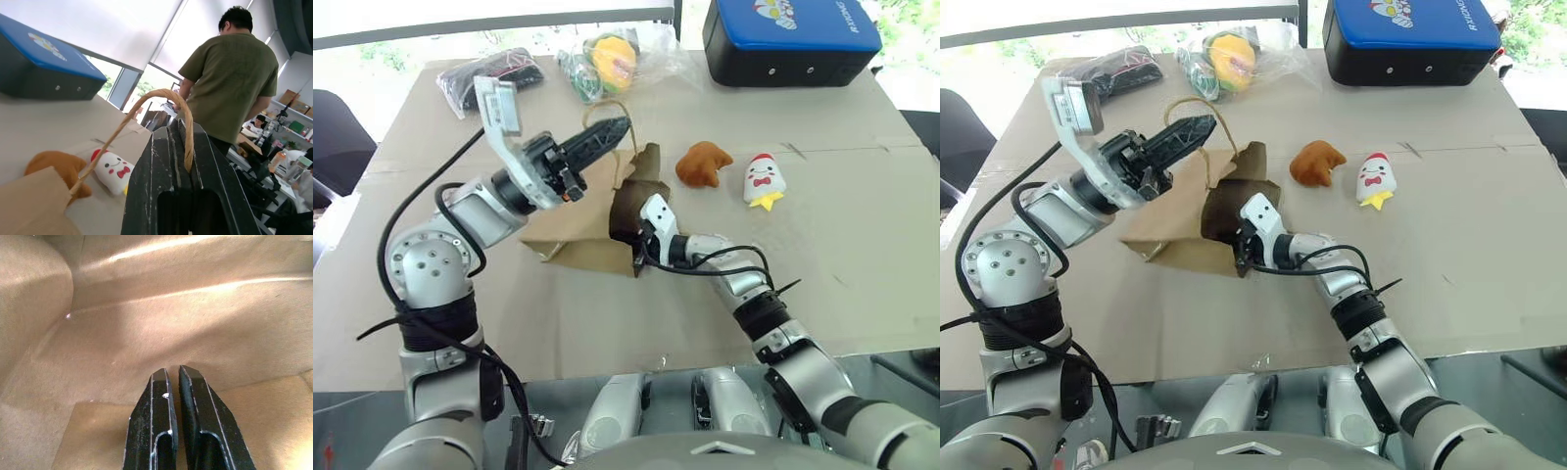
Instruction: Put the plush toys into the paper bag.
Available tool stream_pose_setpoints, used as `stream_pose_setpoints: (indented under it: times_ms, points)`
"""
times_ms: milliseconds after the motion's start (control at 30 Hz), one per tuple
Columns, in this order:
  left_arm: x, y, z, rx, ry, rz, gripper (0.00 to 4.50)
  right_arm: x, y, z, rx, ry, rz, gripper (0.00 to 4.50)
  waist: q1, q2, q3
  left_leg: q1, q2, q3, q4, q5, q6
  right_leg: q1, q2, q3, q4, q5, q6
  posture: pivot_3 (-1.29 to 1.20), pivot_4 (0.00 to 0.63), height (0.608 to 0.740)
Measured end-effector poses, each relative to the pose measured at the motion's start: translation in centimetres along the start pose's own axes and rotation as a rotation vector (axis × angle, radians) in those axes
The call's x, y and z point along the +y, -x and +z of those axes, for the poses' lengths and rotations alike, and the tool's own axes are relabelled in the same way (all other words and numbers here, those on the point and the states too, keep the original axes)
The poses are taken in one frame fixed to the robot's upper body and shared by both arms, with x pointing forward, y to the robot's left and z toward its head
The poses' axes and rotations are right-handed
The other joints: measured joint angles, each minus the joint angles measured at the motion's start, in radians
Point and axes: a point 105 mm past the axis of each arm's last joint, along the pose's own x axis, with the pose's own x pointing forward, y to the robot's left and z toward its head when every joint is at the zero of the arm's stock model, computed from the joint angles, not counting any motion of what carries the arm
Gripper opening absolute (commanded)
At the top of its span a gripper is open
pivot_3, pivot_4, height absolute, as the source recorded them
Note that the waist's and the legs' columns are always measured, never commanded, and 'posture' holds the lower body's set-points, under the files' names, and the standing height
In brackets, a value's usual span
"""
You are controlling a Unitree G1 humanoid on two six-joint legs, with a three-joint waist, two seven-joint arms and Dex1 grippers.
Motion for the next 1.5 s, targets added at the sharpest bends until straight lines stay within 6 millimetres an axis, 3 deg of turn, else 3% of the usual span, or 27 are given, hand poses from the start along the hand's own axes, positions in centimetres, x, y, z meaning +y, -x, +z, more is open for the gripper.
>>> stream_pose_setpoints:
  times_ms: [167,467,567,700,867,900,1000,1067,1133,1167,1200,1233,1300,1367,1433,1500]
  points:
    - [0.4,-0.1,2.7,-0.089,-0.048,0.038,0.0,-0.1,-0.4,-0.5,0.035,0.082,-0.037,0.08,-0.004,0.0,-0.001,0.003,0.0,0.0,0.0,0.0,-0.001,0.001,0.0,0.001,0.001,0.0,0.0,0.0,0.15,0.74]
    - [1.1,0.5,3.1,-0.12,-0.042,0.08,0.0,-0.4,-0.3,-0.5,0.055,0.108,-0.062,0.08,-0.006,-0.001,-0.001,0.003,0.0,0.0,0.0,0.001,-0.001,0.002,0.001,0.0,0.001,0.0,0.0,0.0,0.15,0.74]
    - [2.0,1.6,2.1,-0.103,-0.06,0.126,0.0,-0.8,0.6,-0.4,0.053,0.141,-0.079,0.08,-0.002,0.0,-0.001,0.002,0.0,0.0,0.0,0.001,-0.001,0.002,0.0,0.0,0.0,0.0,0.0,0.0,0.15,0.74]
    - [3.7,4.1,-0.8,-0.023,-0.068,0.225,0.0,-1.9,3.9,1.0,0.013,0.128,-0.12,1.35,0.006,0.0,0.0,-0.003,0.0,-0.001,-0.001,0.001,-0.001,-0.003,0.0,0.0,-0.001,0.0,0.0,0.0,0.15,0.74]
    - [4.0,4.6,-1.0,-0.025,-0.088,0.24,0.0,-1.6,7.7,8.0,-0.152,0.204,-0.165,3.83,0.004,0.0,0.0,-0.011,0.0,-0.001,0.0,0.001,-0.001,-0.011,0.0,0.0,0.001,0.0,0.0,0.0,0.15,0.74]
    - [4.1,4.8,-1.0,-0.028,-0.096,0.248,0.0,-1.3,8.7,9.1,-0.163,0.224,-0.163,4.06,0.005,-0.001,0.0,-0.011,0.0,-0.001,-0.001,0.001,-0.001,-0.011,0.0,0.0,0.0,0.0,0.0,0.0,0.15,0.74]
    - [4.4,5.2,-0.6,-0.049,-0.11,0.275,0.0,-1.6,11.5,10.6,-0.154,0.227,-0.174,4.06,0.006,-0.001,0.0,-0.012,0.0,-0.001,0.0,0.001,-0.001,-0.011,0.0,0.0,0.0,0.0,0.0,0.0,0.15,0.74]
    - [4.4,5.3,-0.4,-0.063,-0.111,0.282,0.0,-2.3,12.0,11.0,-0.152,0.234,-0.202,4.06,0.004,-0.001,0.0,-0.012,0.0,-0.001,0.0,0.001,-0.001,-0.011,0.0,0.0,0.0,0.0,0.0,0.0,0.15,0.74]
    - [4.1,5.2,0.2,-0.141,-0.062,0.259,0.0,-7.0,12.7,11.9,-0.077,0.262,-0.386,4.06,0.001,0.0,0.0,-0.012,0.0,0.001,0.001,0.001,-0.001,-0.012,0.0,0.001,0.002,0.001,-0.001,0.0,0.15,0.74]
    - [4.0,5.2,0.3,-0.155,-0.049,0.251,0.0,-8.4,13.1,12.0,-0.05,0.273,-0.44,4.06,0.002,-0.001,0.0,-0.012,0.0,0.0,0.001,0.001,-0.001,-0.011,0.0,0.0,0.002,0.001,-0.001,0.0,0.15,0.74]
    - [4.0,5.5,0.7,-0.179,-0.034,0.257,0.0,-10.5,13.2,11.5,0.001,0.271,-0.504,4.06,0.002,-0.001,-0.001,-0.012,0.0,0.001,0.001,0.001,-0.001,-0.012,0.0,0.001,0.002,0.001,-0.001,0.0,0.15,0.74]
    - [4.0,5.6,0.7,-0.185,-0.032,0.257,0.0,-11.0,13.1,11.2,0.016,0.264,-0.517,4.06,0.002,-0.001,-0.001,-0.012,0.0,0.001,0.001,0.001,-0.001,-0.012,0.0,0.001,0.002,0.001,-0.001,0.0,0.15,0.74]
    - [4.0,5.9,1.1,-0.213,-0.014,0.252,0.0,-13.6,11.3,9.2,0.078,0.175,-0.535,4.06,-0.011,-0.001,0.0,-0.012,0.0,0.002,0.0,0.001,-0.001,-0.012,0.0,0.001,0.001,0.001,-0.001,0.0,0.15,0.74]
    - [3.8,5.9,0.9,-0.224,0.009,0.242,0.0,-14.0,9.7,7.4,0.125,0.137,-0.501,4.06,-0.018,-0.001,0.0,-0.012,0.0,0.002,0.0,0.001,-0.001,-0.012,0.0,0.001,0.001,0.001,-0.001,0.0,0.15,0.74]
    - [3.8,5.9,0.8,-0.234,0.033,0.239,0.0,-14.2,8.3,5.2,0.2,0.115,-0.468,3.55,-0.021,-0.001,0.0,-0.013,0.0,0.002,-0.001,0.001,-0.001,-0.013,0.0,0.001,0.0,0.001,-0.001,0.0,0.15,0.74]
    - [3.7,6.0,0.8,-0.243,0.05,0.236,0.0,-14.7,8.0,4.6,0.228,0.143,-0.465,2.91,-0.022,-0.002,0.0,-0.013,0.0,0.002,0.0,0.001,-0.001,-0.013,0.0,0.001,0.0,0.001,-0.001,0.0,0.15,0.74]
